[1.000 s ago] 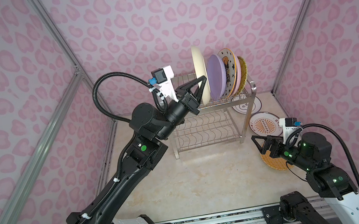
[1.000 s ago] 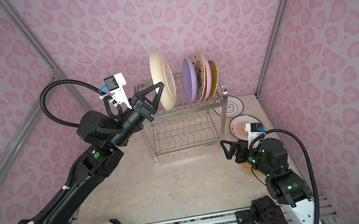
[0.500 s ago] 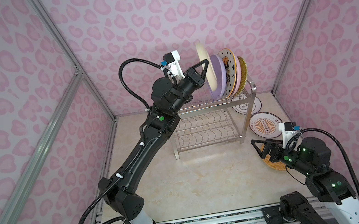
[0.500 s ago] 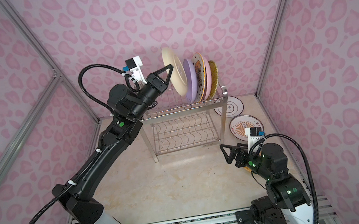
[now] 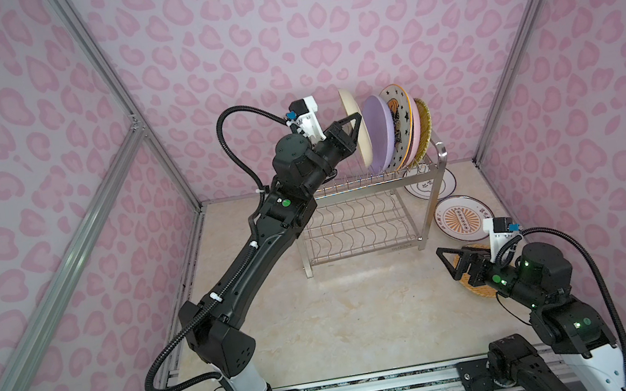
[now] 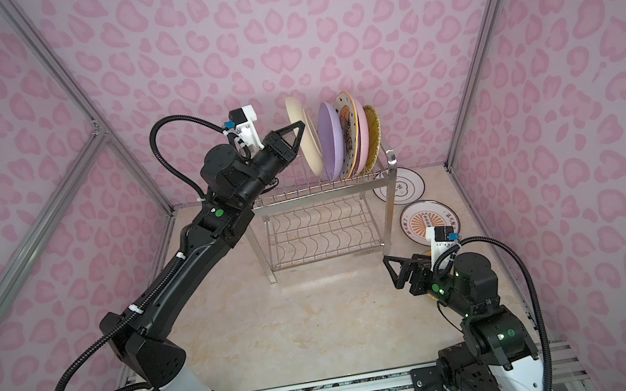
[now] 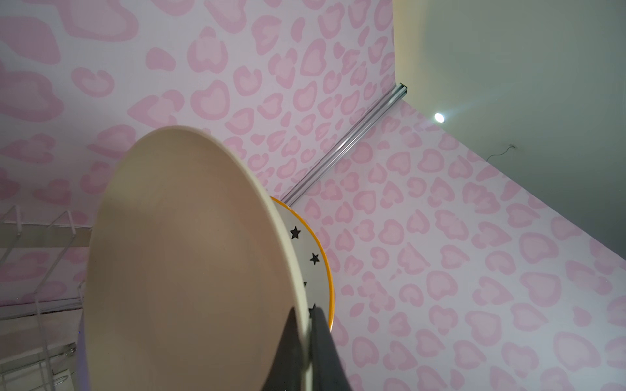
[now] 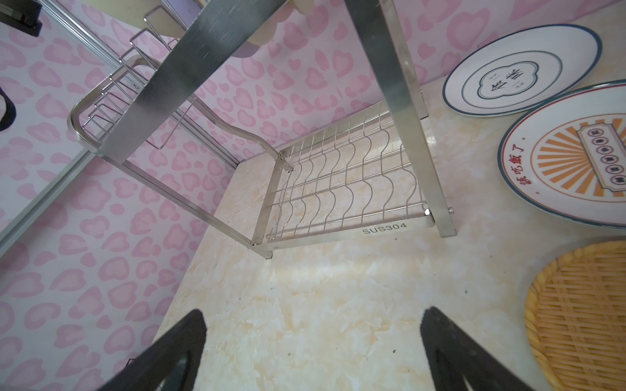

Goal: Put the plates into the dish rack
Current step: 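Lift the cream plate with the left gripper while right gripper withdraws, then lower the cream plate upright into the top rack slots beside the lilac plate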

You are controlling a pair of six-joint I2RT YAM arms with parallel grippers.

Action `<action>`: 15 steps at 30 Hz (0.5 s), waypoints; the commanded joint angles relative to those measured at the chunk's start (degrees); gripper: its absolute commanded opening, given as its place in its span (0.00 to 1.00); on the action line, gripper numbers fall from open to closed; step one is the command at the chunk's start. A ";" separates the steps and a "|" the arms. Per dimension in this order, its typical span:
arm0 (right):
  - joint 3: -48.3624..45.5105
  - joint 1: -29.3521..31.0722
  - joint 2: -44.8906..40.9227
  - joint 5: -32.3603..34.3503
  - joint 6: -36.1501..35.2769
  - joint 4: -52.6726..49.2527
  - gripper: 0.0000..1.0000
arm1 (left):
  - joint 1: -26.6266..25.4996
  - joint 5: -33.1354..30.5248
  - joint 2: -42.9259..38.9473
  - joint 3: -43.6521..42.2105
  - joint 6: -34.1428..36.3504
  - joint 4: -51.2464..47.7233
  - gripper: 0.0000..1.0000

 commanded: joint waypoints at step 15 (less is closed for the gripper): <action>-1.99 0.04 -0.38 -0.94 1.91 1.79 0.99 | -0.70 -1.29 2.16 0.86 6.30 -4.63 0.04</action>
